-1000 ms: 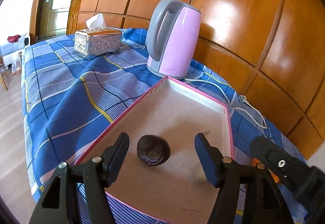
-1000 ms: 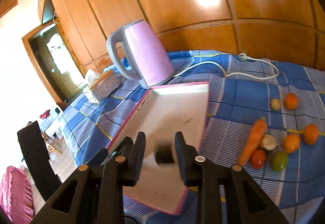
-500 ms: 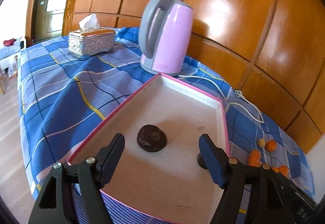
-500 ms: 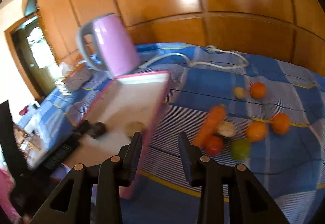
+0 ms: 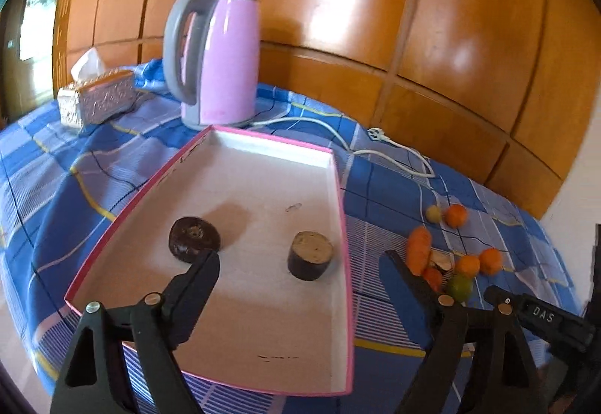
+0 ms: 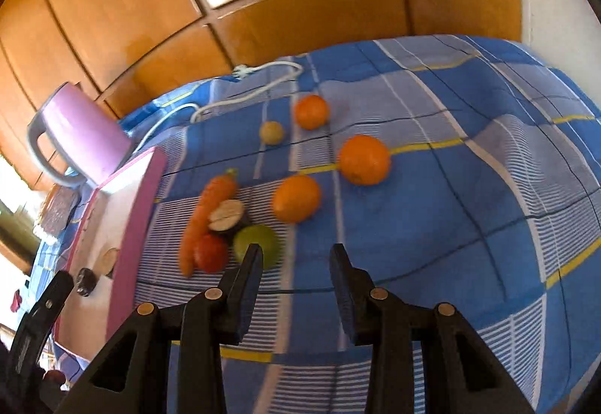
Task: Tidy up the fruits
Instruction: 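Open and withdraw both tools from the tray back toward the produce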
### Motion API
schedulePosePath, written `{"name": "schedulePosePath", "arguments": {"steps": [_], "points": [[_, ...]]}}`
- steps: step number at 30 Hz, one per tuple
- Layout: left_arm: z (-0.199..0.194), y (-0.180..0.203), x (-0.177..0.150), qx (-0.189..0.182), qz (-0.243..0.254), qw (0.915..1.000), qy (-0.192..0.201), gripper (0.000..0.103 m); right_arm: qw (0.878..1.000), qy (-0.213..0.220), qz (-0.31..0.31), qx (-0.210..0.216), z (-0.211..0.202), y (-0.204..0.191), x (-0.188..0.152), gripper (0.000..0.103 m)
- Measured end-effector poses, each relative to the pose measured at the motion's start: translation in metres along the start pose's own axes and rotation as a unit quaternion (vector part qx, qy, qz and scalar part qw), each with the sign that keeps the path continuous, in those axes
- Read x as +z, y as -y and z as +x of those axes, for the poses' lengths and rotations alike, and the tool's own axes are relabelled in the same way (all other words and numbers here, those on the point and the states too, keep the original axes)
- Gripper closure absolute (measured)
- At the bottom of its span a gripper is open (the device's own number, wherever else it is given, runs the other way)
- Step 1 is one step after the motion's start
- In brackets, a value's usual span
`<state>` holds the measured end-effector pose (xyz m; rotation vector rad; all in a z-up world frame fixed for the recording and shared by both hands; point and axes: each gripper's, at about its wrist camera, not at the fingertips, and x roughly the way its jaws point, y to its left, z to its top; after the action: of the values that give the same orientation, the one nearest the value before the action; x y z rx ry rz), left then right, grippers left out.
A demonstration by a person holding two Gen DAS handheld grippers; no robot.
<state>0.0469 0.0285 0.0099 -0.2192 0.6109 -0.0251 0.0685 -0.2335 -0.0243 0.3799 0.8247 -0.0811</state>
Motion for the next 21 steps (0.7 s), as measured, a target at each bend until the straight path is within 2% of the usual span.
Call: {"name": "schedulePosePath", "arguments": {"steps": [3, 5, 7, 13, 16, 21], "points": [[0.001, 0.008, -0.002, -0.009, 0.016, 0.9998, -0.007, 0.018, 1.000, -0.007, 0.006, 0.005, 0.003, 0.005, 0.001, 0.066], [0.004, 0.011, -0.003, -0.019, 0.023, 0.9994, -0.017, 0.025, 1.000, -0.010, 0.005, 0.013, 0.003, 0.005, 0.000, 0.066], [0.007, 0.015, -0.005, -0.027, 0.031, 0.9988, -0.029, 0.027, 1.000, -0.013, -0.001, 0.023, 0.005, 0.002, 0.000, 0.066], [0.010, 0.030, -0.010, -0.038, 0.063, 0.9968, -0.032, 0.050, 0.998, -0.028, -0.034, 0.036, 0.015, -0.012, -0.002, 0.066], [0.012, 0.035, -0.012, -0.040, 0.077, 0.9957, -0.032, 0.055, 0.998, -0.029, -0.041, 0.040, 0.020, -0.016, 0.000, 0.066], [0.017, 0.038, -0.014, -0.048, 0.077, 0.9950, -0.041, 0.055, 0.997, -0.028, -0.056, 0.042, 0.024, -0.023, 0.001, 0.066]]}}
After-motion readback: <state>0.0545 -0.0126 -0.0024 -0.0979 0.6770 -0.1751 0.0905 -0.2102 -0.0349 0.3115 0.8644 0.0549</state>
